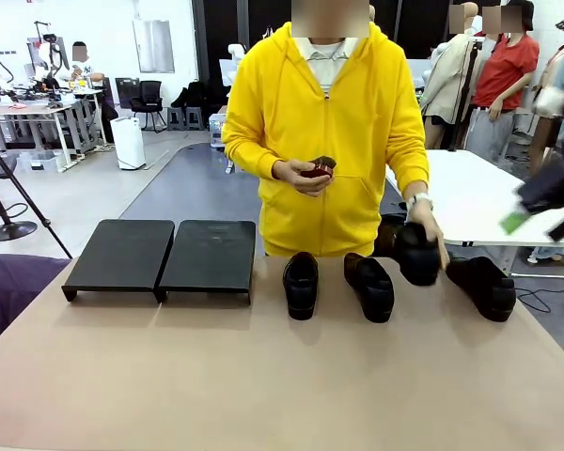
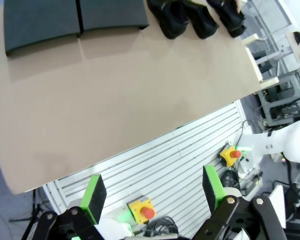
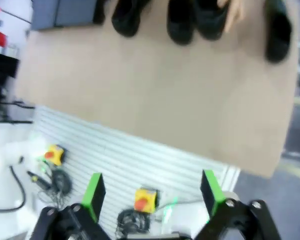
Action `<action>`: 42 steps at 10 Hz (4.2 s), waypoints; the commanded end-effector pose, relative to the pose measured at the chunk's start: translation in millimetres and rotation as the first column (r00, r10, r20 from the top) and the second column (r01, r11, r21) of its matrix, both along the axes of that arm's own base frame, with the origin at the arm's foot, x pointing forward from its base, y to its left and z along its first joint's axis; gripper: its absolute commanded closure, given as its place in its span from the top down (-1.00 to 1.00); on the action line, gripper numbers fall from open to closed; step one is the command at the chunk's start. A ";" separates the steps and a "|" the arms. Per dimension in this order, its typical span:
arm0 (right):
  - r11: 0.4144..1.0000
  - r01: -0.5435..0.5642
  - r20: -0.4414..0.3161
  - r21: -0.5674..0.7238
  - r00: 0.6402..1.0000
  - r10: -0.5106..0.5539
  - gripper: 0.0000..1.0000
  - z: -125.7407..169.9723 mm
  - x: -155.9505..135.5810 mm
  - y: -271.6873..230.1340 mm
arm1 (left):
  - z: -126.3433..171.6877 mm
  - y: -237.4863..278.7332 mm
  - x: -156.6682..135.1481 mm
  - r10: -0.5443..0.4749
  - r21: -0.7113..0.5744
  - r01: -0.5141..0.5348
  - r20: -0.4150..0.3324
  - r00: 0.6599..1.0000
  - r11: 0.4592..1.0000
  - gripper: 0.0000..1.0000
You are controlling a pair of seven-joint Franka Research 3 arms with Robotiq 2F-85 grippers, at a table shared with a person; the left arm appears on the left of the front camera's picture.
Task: Organize the shoes by placing them on the stand.
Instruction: Pick up one Shoe and place it in the middle of the table.
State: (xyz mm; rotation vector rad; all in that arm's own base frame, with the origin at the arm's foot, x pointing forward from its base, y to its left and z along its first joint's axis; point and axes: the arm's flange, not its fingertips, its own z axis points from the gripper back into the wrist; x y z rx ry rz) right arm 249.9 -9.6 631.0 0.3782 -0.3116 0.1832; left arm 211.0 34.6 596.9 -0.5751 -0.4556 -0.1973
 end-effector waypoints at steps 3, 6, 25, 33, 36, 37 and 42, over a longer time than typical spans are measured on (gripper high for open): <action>0.998 0.042 -0.157 0.055 0.987 -0.033 1.00 58.1 -119.9 -61.2 | -1.3 -0.4 0.5 -0.010 -0.006 0.010 0.014 1.000 1.000 1.00; 0.987 0.108 -0.111 0.120 0.989 -0.095 1.00 40.8 -152.8 -77.6 | -1.3 -0.4 0.5 -0.010 -0.006 0.010 0.014 1.000 1.000 1.00; 0.999 0.015 -0.243 -0.041 0.970 -0.025 1.00 -115.5 255.9 205.1 | -1.3 -0.4 0.5 -0.010 -0.006 0.010 0.014 1.000 1.000 1.00; 0.994 -0.092 -0.431 -0.063 0.901 0.056 1.00 -215.3 398.3 233.8 | -1.3 -0.4 0.5 -0.010 -0.006 0.010 0.014 1.000 1.000 1.00; 0.995 -0.013 -0.446 -0.100 0.894 -0.033 1.00 -255.0 407.9 254.0 | -1.3 -0.4 0.5 -0.010 -0.006 0.010 0.014 1.000 1.000 1.00; 0.993 0.007 -0.434 -0.122 0.899 -0.059 1.00 -266.3 408.8 258.9 | -1.3 -0.4 0.5 -0.010 -0.006 0.010 0.014 1.000 1.000 1.00; 0.978 0.044 -0.413 -0.205 0.902 -0.127 -0.20 -287.5 414.0 272.0 | -1.3 -0.4 0.5 -0.010 -0.006 0.010 0.014 1.000 1.000 1.00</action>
